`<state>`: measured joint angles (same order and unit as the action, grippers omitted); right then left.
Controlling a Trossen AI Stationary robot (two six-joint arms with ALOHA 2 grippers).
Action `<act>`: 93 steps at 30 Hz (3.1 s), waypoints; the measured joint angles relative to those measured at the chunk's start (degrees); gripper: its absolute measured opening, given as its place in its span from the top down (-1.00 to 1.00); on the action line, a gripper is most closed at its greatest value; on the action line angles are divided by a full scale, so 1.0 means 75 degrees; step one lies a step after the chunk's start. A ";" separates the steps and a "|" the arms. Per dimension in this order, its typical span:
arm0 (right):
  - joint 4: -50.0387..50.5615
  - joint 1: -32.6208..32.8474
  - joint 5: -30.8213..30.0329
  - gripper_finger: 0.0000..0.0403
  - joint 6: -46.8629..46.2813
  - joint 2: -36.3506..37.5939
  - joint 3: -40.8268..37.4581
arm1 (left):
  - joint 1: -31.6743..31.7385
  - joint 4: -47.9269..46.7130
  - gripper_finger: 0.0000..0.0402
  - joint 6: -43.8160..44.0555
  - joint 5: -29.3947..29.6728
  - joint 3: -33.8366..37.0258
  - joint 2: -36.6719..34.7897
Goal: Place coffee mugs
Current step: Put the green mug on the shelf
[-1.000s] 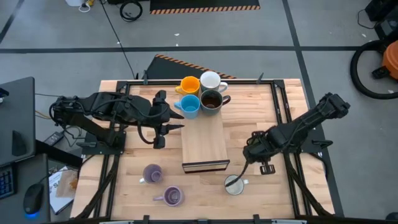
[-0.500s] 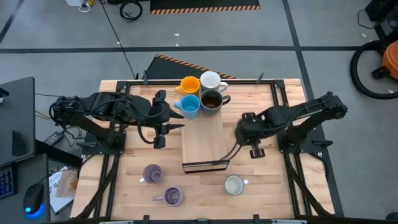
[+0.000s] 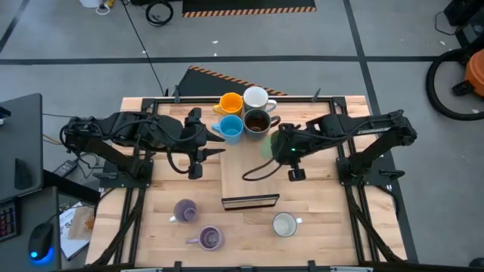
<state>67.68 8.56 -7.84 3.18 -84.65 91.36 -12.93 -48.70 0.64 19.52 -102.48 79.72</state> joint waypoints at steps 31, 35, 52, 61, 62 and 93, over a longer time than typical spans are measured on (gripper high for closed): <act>0.0905 -0.0361 0.0405 0.81 0.1938 -0.1963 0.1502 | 0.0000 -0.0121 0.35 -0.0234 0.0139 0.0003 0.0001; 0.0929 -0.0366 0.0448 0.81 0.1924 -0.1960 0.1499 | 0.0000 -0.0118 0.35 -0.0242 0.0139 0.0003 0.0000; 0.0898 -0.0373 0.0615 0.81 0.1947 -0.1957 0.1499 | 0.0000 -0.0117 0.35 -0.0383 0.0139 0.0003 0.0001; 0.0862 -0.0577 0.0688 0.81 0.1906 -0.1957 0.1496 | 0.0000 -0.0115 0.35 -0.0385 0.0142 0.0003 0.0000; 0.0842 -0.0597 0.0688 0.81 0.1912 -0.1957 0.1496 | 0.0000 -0.0115 0.35 -0.0385 0.0139 0.0003 0.0001; 0.0695 -0.0618 0.0587 0.39 0.1973 -0.1940 0.1496 | 0.0000 -0.0115 0.35 -0.0379 0.0139 0.0003 0.0003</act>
<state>72.89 3.92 -3.44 17.98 -99.20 102.59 -12.93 -49.56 -2.20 20.56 -102.45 79.75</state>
